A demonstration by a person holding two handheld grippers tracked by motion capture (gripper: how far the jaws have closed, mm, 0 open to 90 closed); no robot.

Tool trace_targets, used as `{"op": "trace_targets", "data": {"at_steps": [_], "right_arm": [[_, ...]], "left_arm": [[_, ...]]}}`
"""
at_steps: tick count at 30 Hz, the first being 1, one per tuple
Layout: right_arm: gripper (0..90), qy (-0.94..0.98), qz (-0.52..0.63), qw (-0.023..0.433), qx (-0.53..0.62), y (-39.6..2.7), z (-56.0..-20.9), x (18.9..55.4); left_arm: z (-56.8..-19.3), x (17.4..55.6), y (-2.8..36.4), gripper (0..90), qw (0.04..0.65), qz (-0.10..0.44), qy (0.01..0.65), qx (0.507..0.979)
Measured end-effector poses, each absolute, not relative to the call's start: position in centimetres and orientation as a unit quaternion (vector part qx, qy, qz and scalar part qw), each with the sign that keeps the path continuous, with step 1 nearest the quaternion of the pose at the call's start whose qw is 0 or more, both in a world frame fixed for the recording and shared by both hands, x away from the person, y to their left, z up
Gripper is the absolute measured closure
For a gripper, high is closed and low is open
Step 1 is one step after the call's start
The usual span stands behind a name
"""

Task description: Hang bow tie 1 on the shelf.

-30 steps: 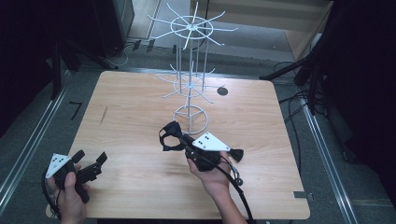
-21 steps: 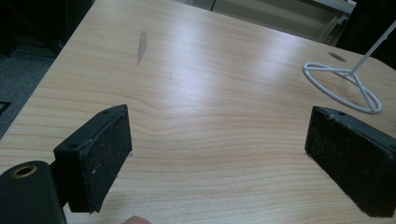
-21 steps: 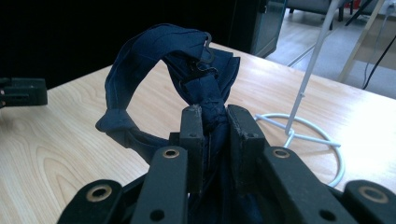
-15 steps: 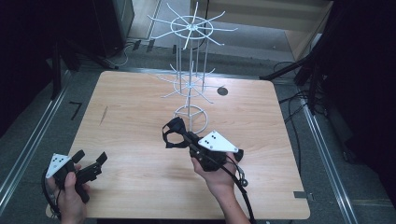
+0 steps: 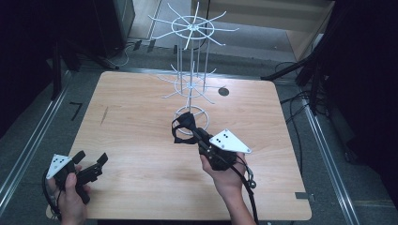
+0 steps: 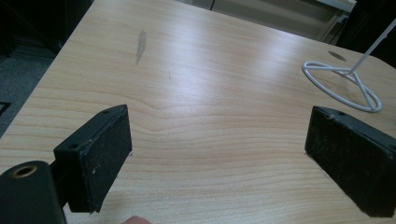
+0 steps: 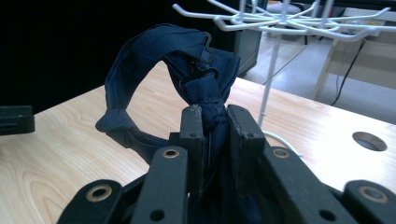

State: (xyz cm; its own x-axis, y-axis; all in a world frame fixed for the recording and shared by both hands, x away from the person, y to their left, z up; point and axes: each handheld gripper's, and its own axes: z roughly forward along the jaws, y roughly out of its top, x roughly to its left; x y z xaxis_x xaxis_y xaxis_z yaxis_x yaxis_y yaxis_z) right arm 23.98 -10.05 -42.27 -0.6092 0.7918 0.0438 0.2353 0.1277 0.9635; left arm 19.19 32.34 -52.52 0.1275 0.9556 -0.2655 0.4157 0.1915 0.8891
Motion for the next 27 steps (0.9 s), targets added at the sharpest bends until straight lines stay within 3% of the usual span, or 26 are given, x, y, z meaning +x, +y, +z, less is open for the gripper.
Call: {"op": "trace_targets", "data": {"at_steps": [27], "right_arm": [[78.7,0.675,0.555,0.284,0.395,-10.2,-40.5,25.4]], "left_arm": [[-52.6,19.2,32.4,8.1,0.489,0.276,0.598,0.572]]}}
